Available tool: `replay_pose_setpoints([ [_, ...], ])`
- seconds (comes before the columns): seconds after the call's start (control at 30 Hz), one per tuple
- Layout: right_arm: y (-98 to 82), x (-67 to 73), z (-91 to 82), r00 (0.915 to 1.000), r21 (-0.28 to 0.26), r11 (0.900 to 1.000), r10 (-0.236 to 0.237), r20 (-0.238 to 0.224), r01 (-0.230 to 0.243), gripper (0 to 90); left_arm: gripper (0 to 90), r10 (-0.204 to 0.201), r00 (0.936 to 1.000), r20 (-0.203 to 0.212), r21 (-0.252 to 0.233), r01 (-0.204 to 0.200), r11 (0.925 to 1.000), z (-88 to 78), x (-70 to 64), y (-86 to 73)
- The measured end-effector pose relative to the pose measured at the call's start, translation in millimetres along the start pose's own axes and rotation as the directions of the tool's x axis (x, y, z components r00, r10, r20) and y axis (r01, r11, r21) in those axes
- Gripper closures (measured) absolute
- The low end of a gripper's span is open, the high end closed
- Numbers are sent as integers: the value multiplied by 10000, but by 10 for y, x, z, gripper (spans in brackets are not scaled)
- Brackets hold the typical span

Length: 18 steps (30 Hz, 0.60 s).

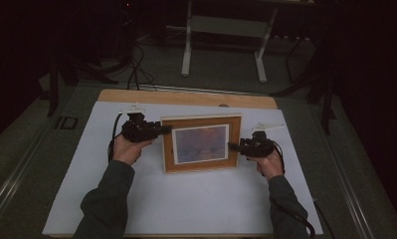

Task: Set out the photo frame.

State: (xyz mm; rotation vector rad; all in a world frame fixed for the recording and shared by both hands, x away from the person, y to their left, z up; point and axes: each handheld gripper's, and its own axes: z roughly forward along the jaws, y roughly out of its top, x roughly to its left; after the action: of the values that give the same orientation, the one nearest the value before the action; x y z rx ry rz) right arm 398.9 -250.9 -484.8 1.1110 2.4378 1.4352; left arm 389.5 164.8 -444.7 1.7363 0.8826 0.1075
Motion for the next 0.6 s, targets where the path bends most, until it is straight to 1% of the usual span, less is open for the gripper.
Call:
replay_pose_setpoints([
  [0.1, -48, 49, -35, 10000, -82, 10000, -9, 75, 9, 591, 636, -6, 10000, 90, -39, 6, 10000, 18, 17, 4],
  [0.13, -65, 69, -42, 9999, -136, 9999, 46, 145, -44, 593, 634, -14, 9999, 127, -48, 15, 10000, 23, 22, 4],
  [0.17, -80, 88, -51, 9998, -168, 9999, 2, 210, 1, 595, 632, -7, 9999, 166, -59, 8, 10000, 27, 25, 4],
  [0.27, -117, 125, -92, 9996, -164, 9999, -37, 290, 41, 606, 628, 28, 9996, 295, -72, -26, 10000, 37, 17, 5],
  [0.37, -139, 151, -122, 9994, -161, 9998, -70, 327, 75, 612, 625, 67, 9994, 328, -57, -66, 10000, 40, 7, 6],
  [0.47, -145, 169, -139, 9992, -87, 9999, -145, 361, 149, 614, 621, 20, 9994, 351, -37, -18, 10000, 41, 0, 8],
  [0.6, -149, 179, -152, 9991, -40, 9998, -173, 380, 175, 612, 615, -149, 9991, 395, 65, 146, 9999, 32, -7, 12],
])
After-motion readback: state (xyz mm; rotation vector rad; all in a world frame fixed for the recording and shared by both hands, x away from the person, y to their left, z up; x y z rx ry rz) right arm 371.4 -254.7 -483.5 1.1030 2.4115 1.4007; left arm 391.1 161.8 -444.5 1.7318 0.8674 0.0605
